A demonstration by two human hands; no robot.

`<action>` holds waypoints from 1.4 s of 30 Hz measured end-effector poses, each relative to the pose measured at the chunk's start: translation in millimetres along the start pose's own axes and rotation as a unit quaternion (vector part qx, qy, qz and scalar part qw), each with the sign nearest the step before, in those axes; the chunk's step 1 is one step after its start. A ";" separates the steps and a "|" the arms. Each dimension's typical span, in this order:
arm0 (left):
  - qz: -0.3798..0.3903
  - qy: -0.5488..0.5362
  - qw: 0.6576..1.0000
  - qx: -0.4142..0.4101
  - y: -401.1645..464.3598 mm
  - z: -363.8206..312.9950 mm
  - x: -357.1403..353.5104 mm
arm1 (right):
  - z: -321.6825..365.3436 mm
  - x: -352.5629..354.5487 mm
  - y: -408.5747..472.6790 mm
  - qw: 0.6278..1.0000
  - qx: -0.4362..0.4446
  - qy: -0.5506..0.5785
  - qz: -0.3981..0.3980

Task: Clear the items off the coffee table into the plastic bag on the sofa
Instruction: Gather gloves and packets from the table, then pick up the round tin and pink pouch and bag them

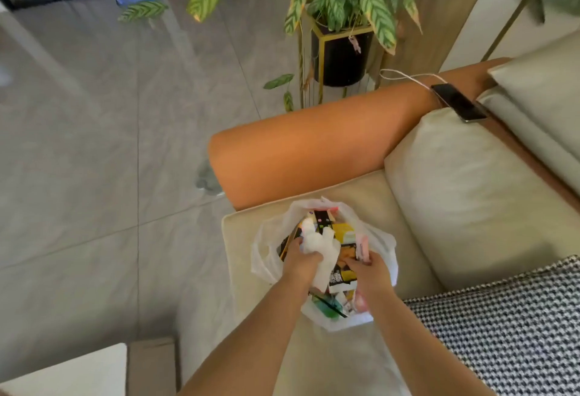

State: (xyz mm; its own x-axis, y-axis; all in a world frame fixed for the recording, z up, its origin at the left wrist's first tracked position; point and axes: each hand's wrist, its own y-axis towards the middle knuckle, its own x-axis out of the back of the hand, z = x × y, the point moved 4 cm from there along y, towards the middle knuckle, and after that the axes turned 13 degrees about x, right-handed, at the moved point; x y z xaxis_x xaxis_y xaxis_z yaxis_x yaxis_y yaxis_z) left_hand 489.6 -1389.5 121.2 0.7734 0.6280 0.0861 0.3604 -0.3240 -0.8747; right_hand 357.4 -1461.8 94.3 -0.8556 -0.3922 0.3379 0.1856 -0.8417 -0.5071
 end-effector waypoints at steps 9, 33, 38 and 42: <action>-0.013 0.063 0.997 0.045 44.0 34.4 -0.2 | -37.6 -16.5 9.5 0.997 -0.006 -0.077 0.007; -0.157 0.122 0.977 0.077 -47.7 222.2 226.6 | -28.1 -217.8 -179.7 0.744 0.304 -0.472 0.362; -0.204 0.100 0.968 0.105 -71.8 287.5 292.2 | -60.7 -281.6 -242.6 0.672 0.348 -0.499 0.422; -0.236 0.077 0.961 0.118 -98.6 337.3 343.7 | -83.1 -330.4 -303.0 0.623 0.373 -0.509 0.462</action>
State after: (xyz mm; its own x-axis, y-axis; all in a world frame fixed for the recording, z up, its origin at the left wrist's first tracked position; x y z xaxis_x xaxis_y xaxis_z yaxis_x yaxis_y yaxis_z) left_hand 544.0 -903.0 76.2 0.6271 0.5470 0.5545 0.5768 0.1523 -0.8025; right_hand 543.8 -1046.3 70.4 0.4625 -0.5503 0.6951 0.8698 0.1297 -0.4761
